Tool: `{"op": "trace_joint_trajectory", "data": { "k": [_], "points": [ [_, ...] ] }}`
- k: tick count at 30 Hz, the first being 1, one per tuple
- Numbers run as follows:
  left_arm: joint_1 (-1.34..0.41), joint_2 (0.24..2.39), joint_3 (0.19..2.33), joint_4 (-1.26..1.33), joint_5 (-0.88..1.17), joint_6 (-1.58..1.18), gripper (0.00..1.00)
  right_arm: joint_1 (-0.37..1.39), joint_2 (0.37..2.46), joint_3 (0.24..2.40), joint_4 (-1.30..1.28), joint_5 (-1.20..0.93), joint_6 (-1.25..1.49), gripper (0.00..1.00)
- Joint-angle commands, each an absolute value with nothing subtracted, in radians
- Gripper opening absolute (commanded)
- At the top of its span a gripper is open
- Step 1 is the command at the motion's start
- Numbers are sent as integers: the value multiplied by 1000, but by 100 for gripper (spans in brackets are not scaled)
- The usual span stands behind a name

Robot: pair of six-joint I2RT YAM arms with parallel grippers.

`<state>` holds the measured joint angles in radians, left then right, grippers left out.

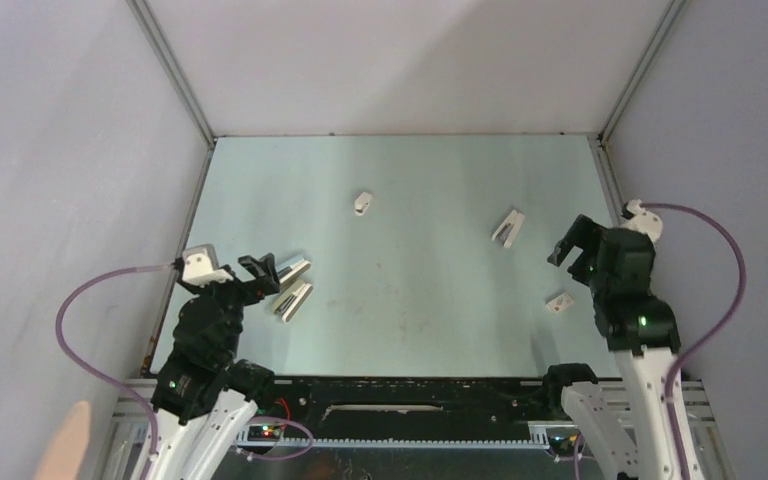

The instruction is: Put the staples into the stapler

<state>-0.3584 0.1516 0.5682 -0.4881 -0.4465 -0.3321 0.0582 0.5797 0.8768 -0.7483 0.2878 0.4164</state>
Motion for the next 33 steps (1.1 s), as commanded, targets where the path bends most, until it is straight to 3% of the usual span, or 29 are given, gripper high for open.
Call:
{"op": "trace_joint_trajectory", "data": {
  "k": [1,8,13,21,28,33],
  "points": [
    [-406,256,616,-560,-450,-349,100,43,777,964,-951,205,616,99],
    [-488,347,617,-577,-366,-342,100,8,967,873,-949,261,771,99],
    [-525,424,624,-604,-285,-368,100,-130,1071,774,-828,212,798,98],
    [-531,491,639,-668,-346,-404,100,-212,1234,718,-712,184,807,92],
    [-530,553,679,-787,-571,-595,100,-221,1349,699,-640,154,785,79],
    [-530,560,704,-799,-498,-531,100,-221,1401,683,-605,130,788,70]
  ]
}}
